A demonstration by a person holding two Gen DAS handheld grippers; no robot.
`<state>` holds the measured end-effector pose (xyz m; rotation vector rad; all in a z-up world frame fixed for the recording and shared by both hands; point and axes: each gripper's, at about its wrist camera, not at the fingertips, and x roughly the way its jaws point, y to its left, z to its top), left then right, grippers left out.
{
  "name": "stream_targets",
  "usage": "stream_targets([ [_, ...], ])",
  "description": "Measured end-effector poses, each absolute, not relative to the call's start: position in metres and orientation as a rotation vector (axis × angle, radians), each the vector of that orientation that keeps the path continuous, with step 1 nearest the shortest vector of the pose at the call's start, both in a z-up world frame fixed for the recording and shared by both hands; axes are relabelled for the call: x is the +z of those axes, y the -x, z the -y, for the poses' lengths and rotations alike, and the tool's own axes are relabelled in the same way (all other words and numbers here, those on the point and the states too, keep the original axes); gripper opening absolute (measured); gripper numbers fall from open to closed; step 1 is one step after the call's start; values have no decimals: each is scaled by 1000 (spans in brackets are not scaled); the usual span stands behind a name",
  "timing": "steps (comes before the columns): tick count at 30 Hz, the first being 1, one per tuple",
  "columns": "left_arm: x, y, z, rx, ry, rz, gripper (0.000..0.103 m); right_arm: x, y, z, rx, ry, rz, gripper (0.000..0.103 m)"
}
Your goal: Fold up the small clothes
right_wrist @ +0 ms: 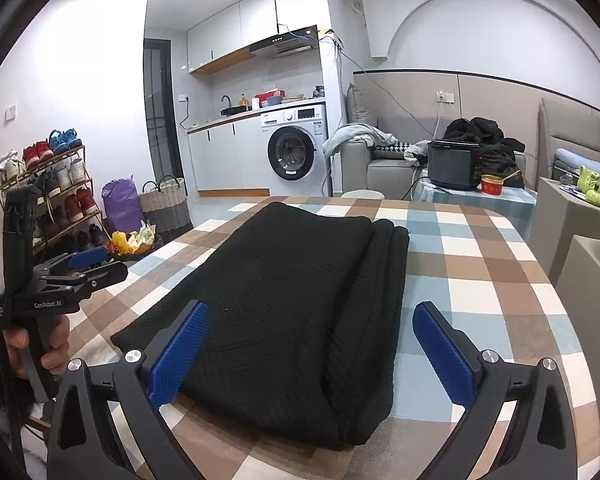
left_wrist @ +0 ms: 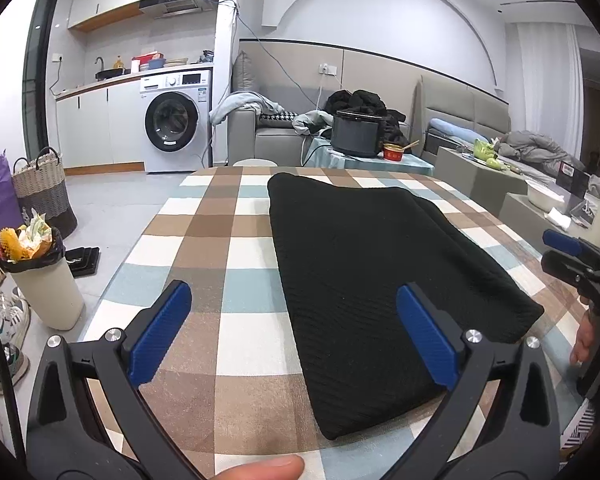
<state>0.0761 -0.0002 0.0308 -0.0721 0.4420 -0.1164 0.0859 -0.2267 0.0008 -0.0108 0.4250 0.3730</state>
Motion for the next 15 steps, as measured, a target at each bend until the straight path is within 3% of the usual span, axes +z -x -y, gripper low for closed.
stream_targets([
  [15, 33, -72, 3, -128, 59, -414, 102, 4, -72, 217, 395, 73, -365, 103],
])
